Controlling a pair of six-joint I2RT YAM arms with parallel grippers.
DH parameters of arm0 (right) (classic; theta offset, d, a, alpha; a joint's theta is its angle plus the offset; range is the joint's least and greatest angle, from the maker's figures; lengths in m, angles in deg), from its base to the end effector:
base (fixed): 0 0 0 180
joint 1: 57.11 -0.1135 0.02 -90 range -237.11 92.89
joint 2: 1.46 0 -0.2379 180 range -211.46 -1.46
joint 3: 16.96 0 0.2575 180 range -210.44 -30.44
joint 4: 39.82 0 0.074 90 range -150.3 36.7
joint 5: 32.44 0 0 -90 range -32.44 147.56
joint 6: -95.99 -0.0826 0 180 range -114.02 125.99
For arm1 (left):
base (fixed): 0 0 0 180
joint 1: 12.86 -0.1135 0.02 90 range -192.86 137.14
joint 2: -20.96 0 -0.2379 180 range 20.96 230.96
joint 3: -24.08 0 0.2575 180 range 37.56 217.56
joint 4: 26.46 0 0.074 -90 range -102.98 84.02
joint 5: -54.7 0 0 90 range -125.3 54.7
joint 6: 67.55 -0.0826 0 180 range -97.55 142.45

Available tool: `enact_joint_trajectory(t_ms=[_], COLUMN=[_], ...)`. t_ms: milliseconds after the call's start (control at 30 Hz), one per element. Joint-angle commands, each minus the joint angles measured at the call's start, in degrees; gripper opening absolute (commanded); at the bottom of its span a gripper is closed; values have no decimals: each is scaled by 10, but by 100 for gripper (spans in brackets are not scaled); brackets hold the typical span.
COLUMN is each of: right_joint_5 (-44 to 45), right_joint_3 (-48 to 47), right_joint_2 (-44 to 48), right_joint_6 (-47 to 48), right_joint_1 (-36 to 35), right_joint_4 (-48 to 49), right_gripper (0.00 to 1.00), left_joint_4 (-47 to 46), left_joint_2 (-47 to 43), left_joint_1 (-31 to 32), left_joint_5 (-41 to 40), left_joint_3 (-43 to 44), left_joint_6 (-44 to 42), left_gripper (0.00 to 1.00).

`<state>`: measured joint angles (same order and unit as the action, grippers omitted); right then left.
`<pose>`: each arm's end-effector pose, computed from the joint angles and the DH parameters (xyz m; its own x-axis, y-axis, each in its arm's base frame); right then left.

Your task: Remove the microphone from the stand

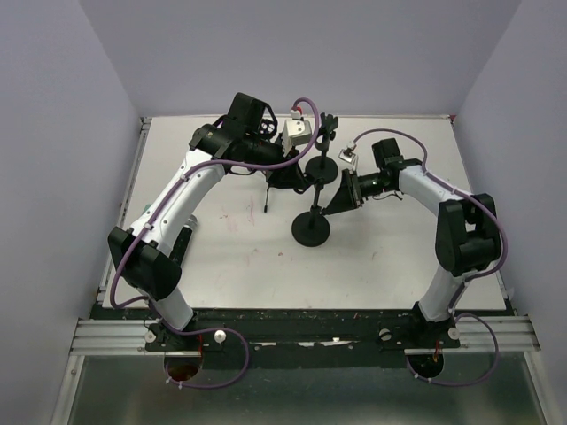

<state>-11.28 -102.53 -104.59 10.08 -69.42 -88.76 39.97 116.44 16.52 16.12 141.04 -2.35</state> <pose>0.3362 0.1522 0.1723 -0.8623 -0.2145 -0.4587 -0.5031 0.2588 0.8246 0.2917 -0.2384 0.3559 -0.2283 0.4287 -0.8741 0.9736 0.1015 -0.2045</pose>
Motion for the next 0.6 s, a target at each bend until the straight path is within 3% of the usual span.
enact_joint_trajectory(t_ms=[0,267,567], right_joint_5=[-47,-77,-84], right_joint_3=[15,13,23], right_joint_2=[-15,-26,-31], right_joint_6=[-58,-59,-61], right_joint_1=[-1,-3,-6], right_joint_4=[51,73,94], right_gripper=[55,40,37], left_joint_4=[17,17,17], left_joint_2=[4,10,12], left_joint_1=[5,5,5], left_joint_5=[16,18,16], left_joint_3=[27,30,36], left_joint_6=[5,7,8], left_gripper=[32,32,32])
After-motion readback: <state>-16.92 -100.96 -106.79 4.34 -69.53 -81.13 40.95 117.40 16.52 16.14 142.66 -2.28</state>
